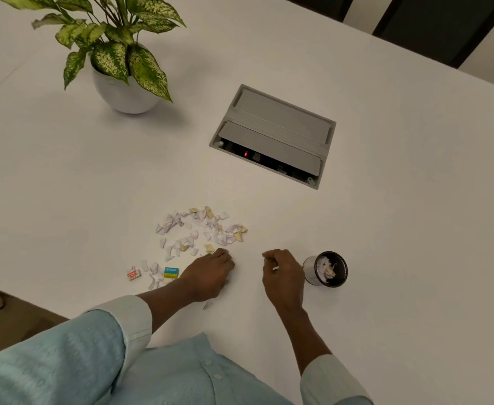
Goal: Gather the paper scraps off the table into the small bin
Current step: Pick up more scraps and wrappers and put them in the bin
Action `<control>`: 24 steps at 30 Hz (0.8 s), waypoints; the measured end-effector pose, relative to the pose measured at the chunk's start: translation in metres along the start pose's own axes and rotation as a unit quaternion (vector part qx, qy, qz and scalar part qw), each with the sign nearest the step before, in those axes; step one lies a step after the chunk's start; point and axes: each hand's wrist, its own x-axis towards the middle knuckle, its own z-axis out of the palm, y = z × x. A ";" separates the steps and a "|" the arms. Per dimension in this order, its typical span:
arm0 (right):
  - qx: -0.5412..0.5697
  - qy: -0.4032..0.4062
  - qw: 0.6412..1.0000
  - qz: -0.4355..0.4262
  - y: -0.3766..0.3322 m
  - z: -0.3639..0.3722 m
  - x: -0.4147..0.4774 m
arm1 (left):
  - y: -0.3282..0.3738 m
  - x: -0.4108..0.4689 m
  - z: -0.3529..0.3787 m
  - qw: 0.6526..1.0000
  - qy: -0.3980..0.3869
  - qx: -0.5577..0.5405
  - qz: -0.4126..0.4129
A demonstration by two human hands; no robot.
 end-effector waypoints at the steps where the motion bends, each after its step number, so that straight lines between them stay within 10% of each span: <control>1: -0.012 -0.021 1.000 0.008 0.000 0.005 0.003 | -0.004 0.000 -0.004 1.000 0.024 -0.002 -0.003; 9: -0.116 -0.208 0.970 0.052 0.000 0.039 0.042 | -0.048 0.008 -0.030 0.992 0.074 0.011 -0.106; 24: -0.218 -0.266 0.935 -0.084 -0.034 0.095 0.084 | -0.059 0.053 -0.037 0.995 0.065 0.034 -0.074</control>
